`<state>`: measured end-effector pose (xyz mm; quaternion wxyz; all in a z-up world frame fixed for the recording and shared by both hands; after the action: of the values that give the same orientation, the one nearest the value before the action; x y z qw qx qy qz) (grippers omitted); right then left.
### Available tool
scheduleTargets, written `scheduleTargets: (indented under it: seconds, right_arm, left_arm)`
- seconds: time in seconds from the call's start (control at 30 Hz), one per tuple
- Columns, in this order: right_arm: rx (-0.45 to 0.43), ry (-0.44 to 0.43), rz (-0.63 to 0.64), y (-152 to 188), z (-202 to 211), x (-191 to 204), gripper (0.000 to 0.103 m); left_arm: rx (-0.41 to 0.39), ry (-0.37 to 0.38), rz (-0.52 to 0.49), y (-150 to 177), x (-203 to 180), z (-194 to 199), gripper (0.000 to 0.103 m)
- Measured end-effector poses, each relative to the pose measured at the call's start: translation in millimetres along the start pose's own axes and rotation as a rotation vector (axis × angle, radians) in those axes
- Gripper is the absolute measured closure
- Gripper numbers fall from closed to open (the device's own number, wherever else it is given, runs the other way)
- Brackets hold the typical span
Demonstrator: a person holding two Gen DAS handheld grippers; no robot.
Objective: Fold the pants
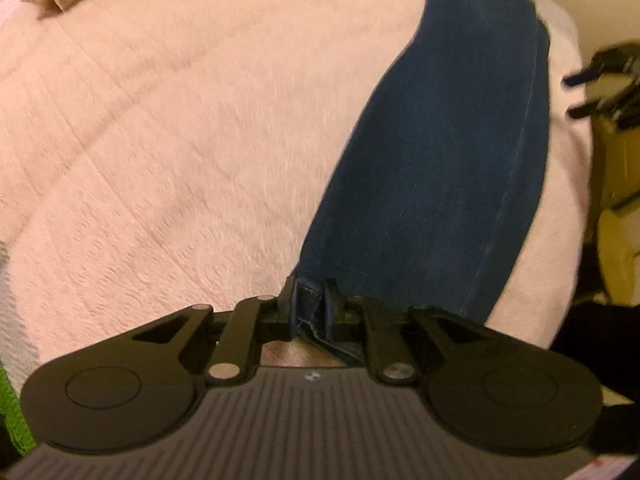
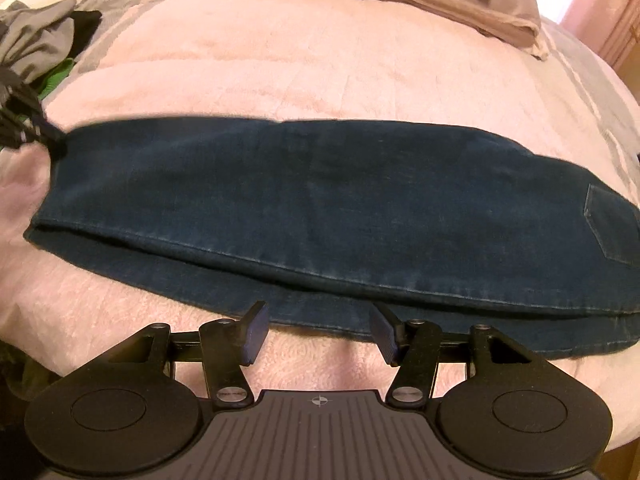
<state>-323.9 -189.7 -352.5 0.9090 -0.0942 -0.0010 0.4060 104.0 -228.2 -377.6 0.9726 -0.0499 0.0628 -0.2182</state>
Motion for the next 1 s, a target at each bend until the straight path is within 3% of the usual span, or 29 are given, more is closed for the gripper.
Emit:
scheduleTargets:
  seconds: [0.1, 0.13, 0.23, 0.4, 0.57, 0.67, 0.77, 0.9, 1.0]
  right_arm:
    - [-0.016, -0.001, 0.002, 1.9, 8.9, -1.2, 0.05]
    - [-0.017, 0.003, 0.0, 3.0, 10.9, -2.9, 0.05]
    - [-0.008, 0.003, -0.028, 7.5, 9.5, -7.7, 0.05]
    - [0.003, -0.017, -0.063, 12.3, 2.4, -12.7, 0.05]
    - [-0.001, -0.028, -0.062, 9.9, -2.5, -15.0, 0.05]
    - [-0.003, -0.007, -0.076, 12.9, -0.7, -24.4, 0.05]
    - [-0.006, 0.03, -0.129, 20.9, 4.6, -48.7, 0.05]
    - [-0.019, 0.087, -0.223, 32.9, 14.0, -101.1, 0.05]
    - [-0.038, 0.074, -0.369, 40.8, 19.9, -159.4, 0.05]
  left_arm:
    - [-0.013, -0.044, 0.058, 7.2, 10.5, 0.5, 0.068]
    - [-0.023, -0.068, 0.067, 12.0, 12.3, 4.6, 0.068]
    - [-0.021, -0.149, 0.053, 30.7, 8.2, 19.4, 0.076]
    - [-0.095, -0.109, -0.123, 48.0, -52.8, 42.9, 0.075]
    - [-0.067, -0.163, -0.293, 48.3, -102.7, 7.0, 0.074]
    - [-0.07, -0.28, -0.346, 45.4, -118.2, -13.8, 0.075]
    - [-0.068, -0.337, -0.385, 42.0, -128.6, -18.2, 0.097]
    - [-0.064, -0.351, -0.356, 41.2, -134.5, -16.9, 0.098]
    - [-0.044, -0.355, -0.32, 37.5, -135.9, -6.1, 0.091]
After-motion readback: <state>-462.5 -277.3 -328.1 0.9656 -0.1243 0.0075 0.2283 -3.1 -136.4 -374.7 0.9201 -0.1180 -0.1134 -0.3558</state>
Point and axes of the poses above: each gripper's, at about its wrist camera, not at the fingertips, and z roughly against the way its jaws point, x to its left, y to its underside, the point moved 4 cm from there along -z, roughly the way its jaws point, and after that the axes turned 13 degrees about x, right-handed, at the moved point
